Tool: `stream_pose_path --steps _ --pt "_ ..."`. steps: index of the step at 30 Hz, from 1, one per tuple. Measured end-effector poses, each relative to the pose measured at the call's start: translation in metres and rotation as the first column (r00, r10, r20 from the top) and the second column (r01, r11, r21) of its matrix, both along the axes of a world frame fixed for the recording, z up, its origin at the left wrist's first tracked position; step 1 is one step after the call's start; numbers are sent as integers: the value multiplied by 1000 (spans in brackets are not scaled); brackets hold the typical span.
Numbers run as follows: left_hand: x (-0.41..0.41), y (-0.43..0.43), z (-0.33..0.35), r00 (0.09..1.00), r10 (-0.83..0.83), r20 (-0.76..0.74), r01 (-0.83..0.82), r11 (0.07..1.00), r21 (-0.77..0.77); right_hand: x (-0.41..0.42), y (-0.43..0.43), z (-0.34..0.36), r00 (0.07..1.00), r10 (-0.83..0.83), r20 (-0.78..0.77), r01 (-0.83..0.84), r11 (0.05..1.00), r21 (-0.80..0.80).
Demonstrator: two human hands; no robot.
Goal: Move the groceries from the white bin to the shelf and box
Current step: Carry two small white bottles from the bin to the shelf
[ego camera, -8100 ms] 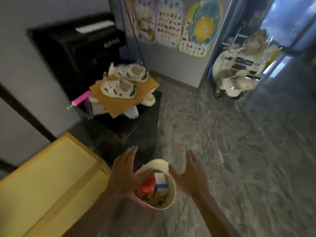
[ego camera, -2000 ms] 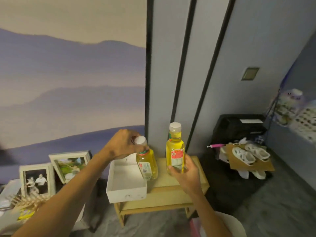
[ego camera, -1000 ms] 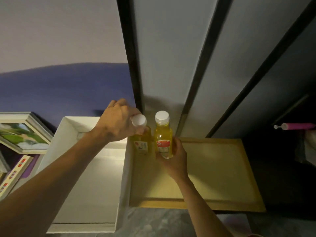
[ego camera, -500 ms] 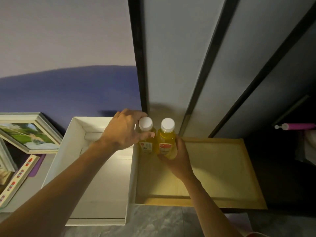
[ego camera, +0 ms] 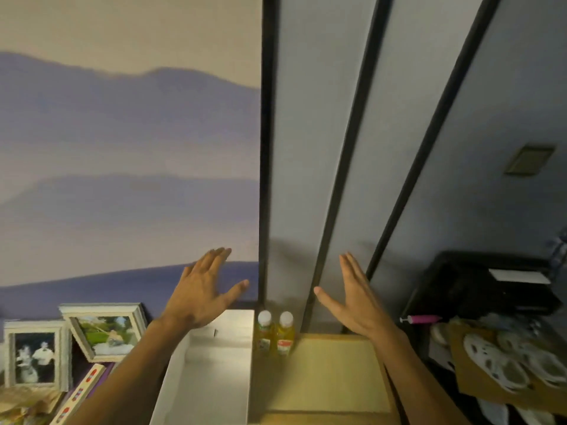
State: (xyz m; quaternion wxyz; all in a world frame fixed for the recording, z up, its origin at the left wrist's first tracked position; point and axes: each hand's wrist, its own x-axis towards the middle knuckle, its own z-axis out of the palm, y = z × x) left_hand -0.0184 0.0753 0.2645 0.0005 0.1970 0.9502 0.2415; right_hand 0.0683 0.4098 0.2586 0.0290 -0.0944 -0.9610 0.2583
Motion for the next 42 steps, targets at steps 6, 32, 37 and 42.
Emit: stream_pose_path --steps 6,32,37,42 --pt "44 -40 84 986 84 -143 -82 996 21 13 -38 91 988 119 -100 -112 991 78" --pt "450 -448 42 312 949 -40 -950 313 -1 119 -584 61 312 950 28 -950 313 -21" --pt "475 -518 1 269 962 39 -962 270 -33 137 -684 24 218 970 107 -975 221 -13" --pt "476 -571 -46 206 969 135 -976 214 -45 136 -765 -16 131 967 217 -991 134 4"
